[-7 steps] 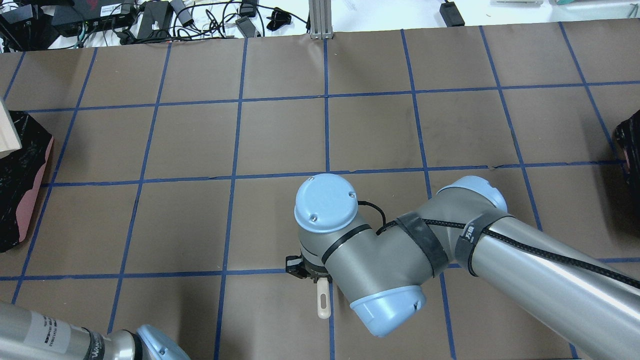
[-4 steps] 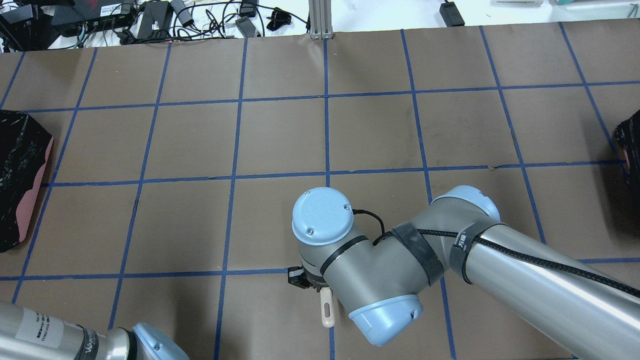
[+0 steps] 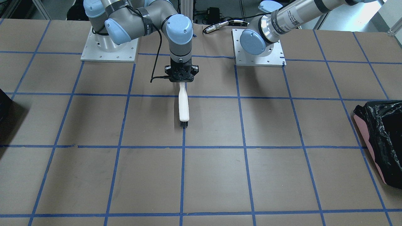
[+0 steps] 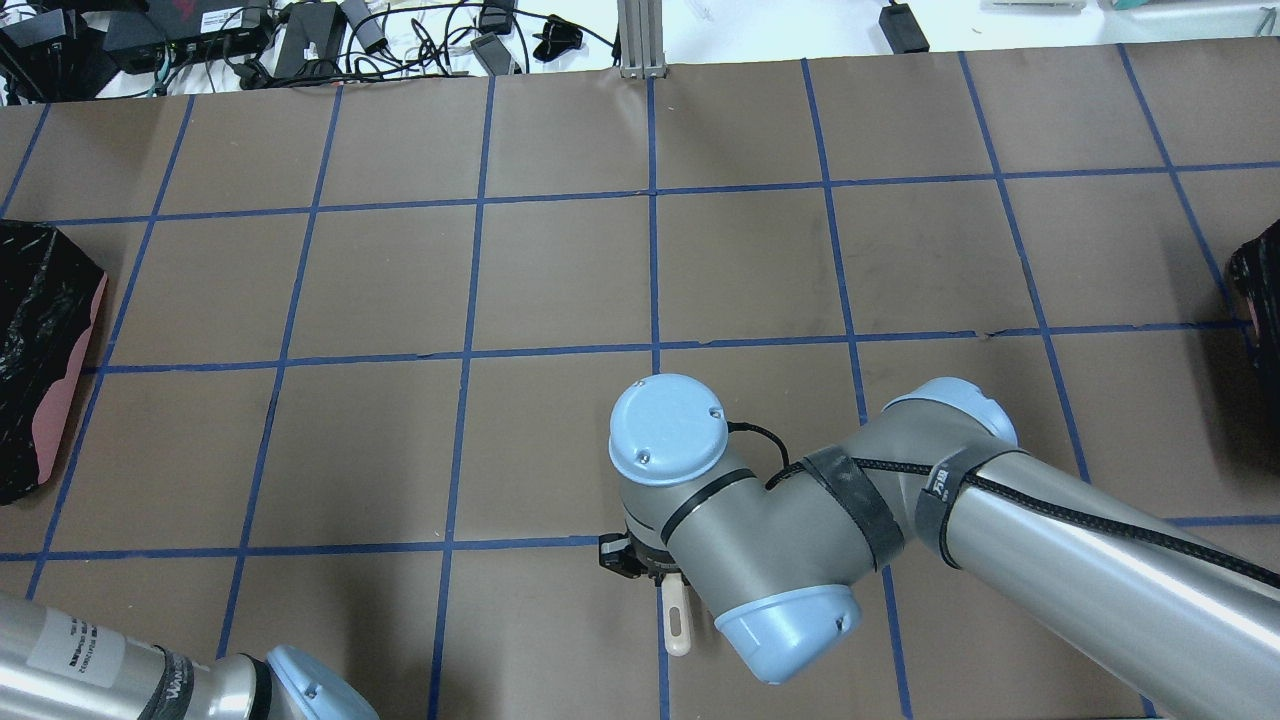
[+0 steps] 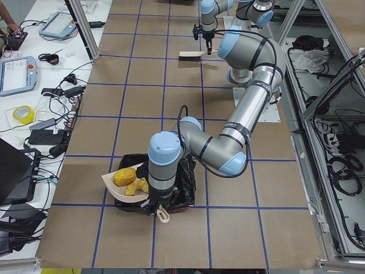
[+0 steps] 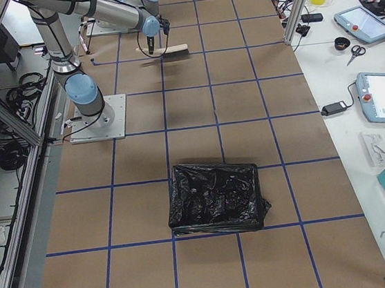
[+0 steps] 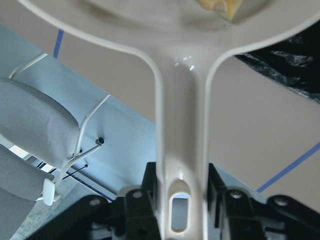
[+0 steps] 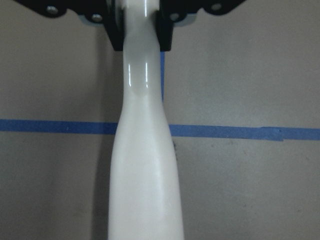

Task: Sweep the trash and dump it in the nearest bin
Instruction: 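Tip the dustpan with the left gripper to dump the trash into the bin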

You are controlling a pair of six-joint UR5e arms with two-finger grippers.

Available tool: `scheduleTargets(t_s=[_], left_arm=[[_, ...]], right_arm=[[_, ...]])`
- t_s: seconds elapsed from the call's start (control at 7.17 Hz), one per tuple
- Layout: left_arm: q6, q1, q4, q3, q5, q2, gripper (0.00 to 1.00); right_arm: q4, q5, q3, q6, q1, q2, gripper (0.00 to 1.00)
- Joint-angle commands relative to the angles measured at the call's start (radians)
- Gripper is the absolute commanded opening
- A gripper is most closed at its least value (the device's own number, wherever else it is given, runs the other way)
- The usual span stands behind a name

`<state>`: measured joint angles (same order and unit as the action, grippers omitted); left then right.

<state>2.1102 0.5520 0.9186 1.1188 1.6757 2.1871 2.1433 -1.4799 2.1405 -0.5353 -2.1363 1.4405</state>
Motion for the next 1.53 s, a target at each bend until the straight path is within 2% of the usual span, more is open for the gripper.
scheduleTargets(t_s=[0.0, 0.28, 0.42, 0.7, 0.98, 1.26, 1.4], left_arm=[[0.161, 0.016, -0.186, 0.093, 0.045, -0.019, 0.0], [0.267, 0.058, -0.205, 0.098, 0.125, -0.047, 0.0], [0.302, 0.065, -0.272, 0.101, 0.13, -0.052, 0.0], [0.417, 0.091, -0.346, 0.101, 0.176, -0.053, 0.0], [0.401, 0.121, -0.334, 0.098, 0.173, -0.088, 0.0], [0.36, 0.213, -0.187, 0.087, 0.244, -0.166, 0.0], [0.361, 0.23, -0.106, 0.085, 0.228, -0.205, 0.0]], right_arm=[[0.013, 0.006, -0.002, 0.0, 0.004, -0.002, 0.7], [0.013, 0.004, -0.005, -0.003, 0.004, -0.028, 0.87], [0.016, 0.004, -0.007, -0.002, 0.004, -0.029, 0.98], [0.007, 0.006, -0.026, -0.008, 0.007, -0.028, 1.0], [-0.081, 0.012, -0.13, -0.012, 0.009, -0.019, 1.0], [-0.131, -0.013, -0.236, 0.084, 0.047, -0.022, 1.0], [-0.158, -0.011, -0.272, 0.125, 0.118, -0.012, 1.0]])
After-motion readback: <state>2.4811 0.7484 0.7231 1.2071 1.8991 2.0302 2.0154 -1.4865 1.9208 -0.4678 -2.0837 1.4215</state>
